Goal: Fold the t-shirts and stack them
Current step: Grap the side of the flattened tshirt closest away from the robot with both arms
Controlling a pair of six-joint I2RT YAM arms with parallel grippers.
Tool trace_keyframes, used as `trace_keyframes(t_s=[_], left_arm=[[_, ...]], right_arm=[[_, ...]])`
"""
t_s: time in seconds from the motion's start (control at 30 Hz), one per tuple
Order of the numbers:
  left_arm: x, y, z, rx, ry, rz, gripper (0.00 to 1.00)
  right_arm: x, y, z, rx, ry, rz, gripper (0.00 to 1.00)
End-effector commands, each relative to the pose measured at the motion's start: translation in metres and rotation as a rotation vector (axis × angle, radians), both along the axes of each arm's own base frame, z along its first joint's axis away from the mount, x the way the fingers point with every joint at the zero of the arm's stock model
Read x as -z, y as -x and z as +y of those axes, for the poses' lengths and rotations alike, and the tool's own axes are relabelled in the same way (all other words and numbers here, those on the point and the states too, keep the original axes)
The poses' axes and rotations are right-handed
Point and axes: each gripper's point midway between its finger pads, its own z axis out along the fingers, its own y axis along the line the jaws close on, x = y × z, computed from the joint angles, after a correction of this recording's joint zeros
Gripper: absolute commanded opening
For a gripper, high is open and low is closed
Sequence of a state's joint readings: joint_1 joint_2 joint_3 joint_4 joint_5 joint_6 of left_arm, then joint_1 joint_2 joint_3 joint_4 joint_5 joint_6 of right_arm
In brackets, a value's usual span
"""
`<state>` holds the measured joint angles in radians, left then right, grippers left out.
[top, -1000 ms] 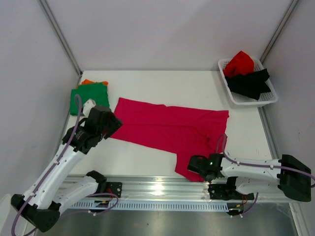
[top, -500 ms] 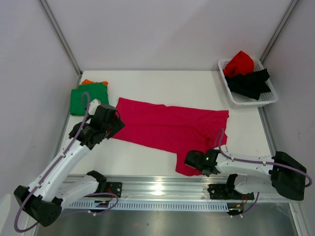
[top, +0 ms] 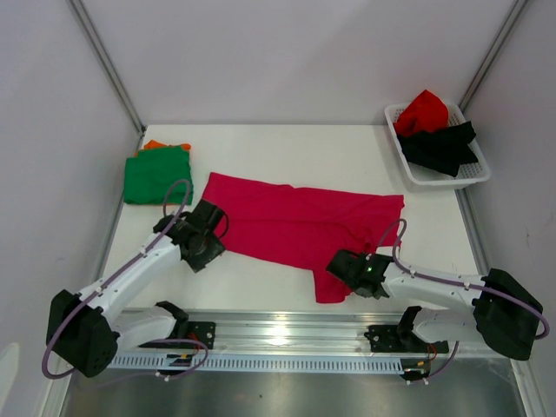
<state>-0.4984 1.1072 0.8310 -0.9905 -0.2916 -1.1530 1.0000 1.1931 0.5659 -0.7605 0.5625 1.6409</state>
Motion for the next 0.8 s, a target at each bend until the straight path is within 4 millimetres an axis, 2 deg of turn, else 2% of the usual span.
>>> trace_keyframes(t_s=[0.0, 0.07, 0.2, 0.27, 0.3, 0.33, 0.4, 0.5, 0.6, 0.7, 0.77], left_arm=[[0.017, 0.023, 0.015, -0.141, -0.048, 0.067, 0.56], [0.024, 0.032, 0.023, -0.202, -0.080, 0.086, 0.56], [0.026, 0.048, 0.040, -0.339, -0.132, 0.094, 0.56], [0.027, 0.047, 0.047, -0.429, -0.126, 0.032, 0.57], [0.021, 0.042, 0.047, -0.452, -0.085, -0.028, 0.57], [0.025, 0.038, 0.048, -0.471, -0.064, -0.073, 0.57], [0.020, 0.028, 0.053, -0.506, -0.018, -0.192, 0.57], [0.004, 0.011, 0.056, -0.542, 0.017, -0.310, 0.57], [0.001, 0.010, 0.065, -0.585, -0.029, -0.326, 0.58], [-0.003, -0.001, 0.062, -0.606, -0.041, -0.335, 0.59], [0.002, -0.005, 0.059, -0.614, -0.048, -0.322, 0.59]], right_arm=[[-0.008, -0.011, 0.014, -0.032, -0.031, -0.035, 0.00], [-0.006, -0.012, 0.017, -0.043, -0.034, -0.029, 0.00], [-0.001, -0.012, 0.023, -0.068, -0.037, -0.011, 0.00], [0.000, -0.012, 0.027, -0.087, -0.045, -0.005, 0.00], [0.000, -0.012, 0.029, -0.091, -0.050, -0.004, 0.00], [-0.001, -0.012, 0.030, -0.097, -0.051, -0.007, 0.00], [-0.003, -0.013, 0.030, -0.109, -0.048, -0.013, 0.00], [-0.006, -0.015, 0.028, -0.119, -0.043, -0.027, 0.00], [-0.008, -0.017, 0.027, -0.122, -0.046, -0.035, 0.00], [-0.008, -0.018, 0.028, -0.130, -0.054, -0.035, 0.00], [-0.008, -0.017, 0.029, -0.137, -0.056, -0.031, 0.00]])
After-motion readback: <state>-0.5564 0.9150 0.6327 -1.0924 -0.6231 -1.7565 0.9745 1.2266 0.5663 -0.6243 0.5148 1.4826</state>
